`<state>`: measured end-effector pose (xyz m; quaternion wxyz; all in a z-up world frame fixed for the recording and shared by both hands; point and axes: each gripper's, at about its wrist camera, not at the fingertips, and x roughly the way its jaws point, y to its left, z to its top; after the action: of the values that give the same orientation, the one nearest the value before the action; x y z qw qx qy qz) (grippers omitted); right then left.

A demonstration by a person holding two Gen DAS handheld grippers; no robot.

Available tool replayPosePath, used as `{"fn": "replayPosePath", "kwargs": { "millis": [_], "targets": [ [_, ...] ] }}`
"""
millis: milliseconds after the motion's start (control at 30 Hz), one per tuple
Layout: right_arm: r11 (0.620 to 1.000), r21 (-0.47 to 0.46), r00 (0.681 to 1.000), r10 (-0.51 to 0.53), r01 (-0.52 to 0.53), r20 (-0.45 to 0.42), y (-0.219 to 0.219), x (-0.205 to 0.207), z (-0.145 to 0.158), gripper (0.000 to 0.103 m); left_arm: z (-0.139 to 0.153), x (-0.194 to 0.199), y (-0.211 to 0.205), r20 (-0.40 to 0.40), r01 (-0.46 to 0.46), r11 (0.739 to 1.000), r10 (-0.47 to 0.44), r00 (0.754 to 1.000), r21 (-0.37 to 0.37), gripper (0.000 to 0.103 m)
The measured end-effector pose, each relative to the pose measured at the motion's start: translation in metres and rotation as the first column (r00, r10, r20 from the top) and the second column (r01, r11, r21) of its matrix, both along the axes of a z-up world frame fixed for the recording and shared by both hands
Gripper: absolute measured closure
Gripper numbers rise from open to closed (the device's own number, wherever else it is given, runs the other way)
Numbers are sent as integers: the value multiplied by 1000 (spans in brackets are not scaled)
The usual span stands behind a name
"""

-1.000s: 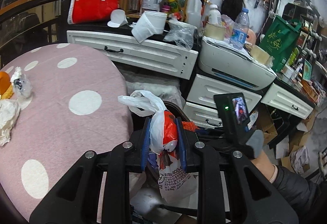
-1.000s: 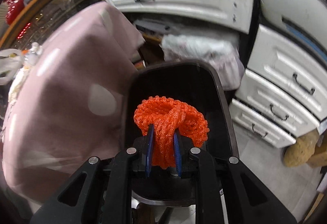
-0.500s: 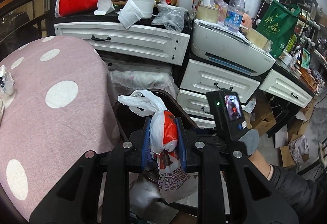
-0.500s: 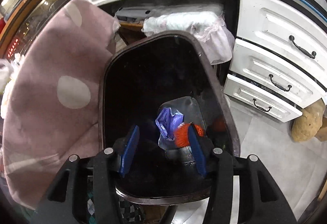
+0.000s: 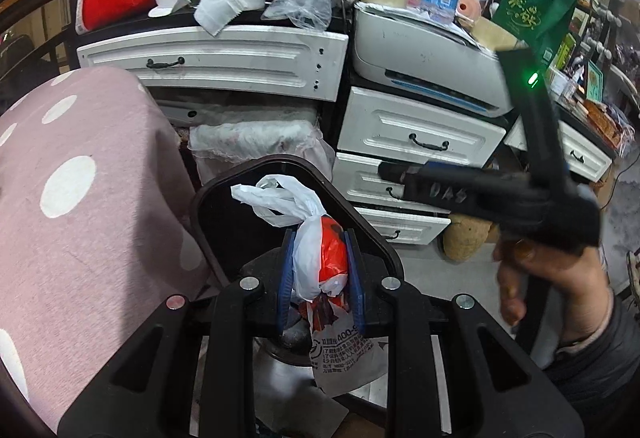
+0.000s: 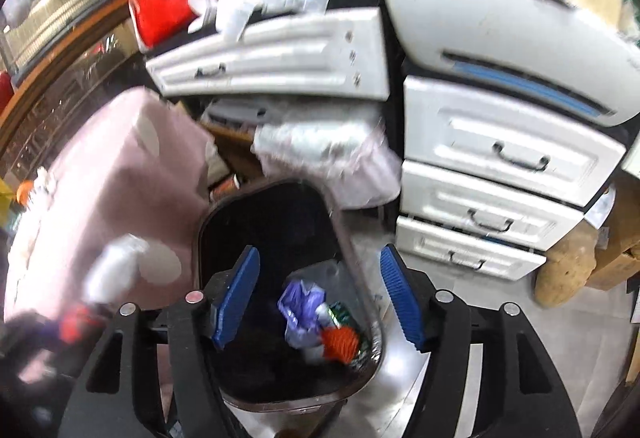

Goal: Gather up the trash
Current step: 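Open the right tool to drop the mesh net while left tool releases the bag, then move both tools back over the table toward the remaining trash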

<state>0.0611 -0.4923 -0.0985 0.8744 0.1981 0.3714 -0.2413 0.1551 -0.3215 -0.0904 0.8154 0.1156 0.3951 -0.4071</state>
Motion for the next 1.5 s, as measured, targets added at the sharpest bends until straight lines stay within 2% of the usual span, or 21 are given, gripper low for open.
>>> {"fn": "replayPosePath", "kwargs": {
  "millis": [200,567,633,667,700,767,800,1100,1367,1500],
  "targets": [
    [998,-37,998,-42,44,57,-9,-16,22,37,-17,4,-19,-11,23,999,-22,1000,49,79],
    [996,-34,993,-83,86,82,-17,-28,28,36,-55,9,-48,-22,53,988,-50,999,144,79],
    [996,-32,993,-83,86,84,-17,-29,28,36,-59,8,-51,-27,75,985,-71,997,159,74],
    [995,-34,993,-86,89,85,-17,-29,28,36,-61,7,-52,-18,76,982,-74,997,171,63],
    [995,-34,992,-87,90,86,-17,-30,29,36,-61,6,-51,-9,72,981,-72,997,178,44],
    [995,-35,992,-89,93,88,-18,-30,30,34,-60,4,-48,3,71,985,-72,997,160,25],
    [995,-36,992,-92,96,90,-18,-31,30,32,-58,3,-45,6,70,987,-72,997,145,21],
    [995,-43,992,-89,94,92,-15,-29,31,26,-35,-12,-22,34,57,995,-60,998,82,13],
    [997,-55,991,-42,49,127,2,-24,42,20,4,-28,13,116,26,1000,-27,993,8,9],
    [997,-74,988,3,9,152,18,-18,49,19,25,-32,39,166,-14,999,21,986,-39,7]
  ]
}}
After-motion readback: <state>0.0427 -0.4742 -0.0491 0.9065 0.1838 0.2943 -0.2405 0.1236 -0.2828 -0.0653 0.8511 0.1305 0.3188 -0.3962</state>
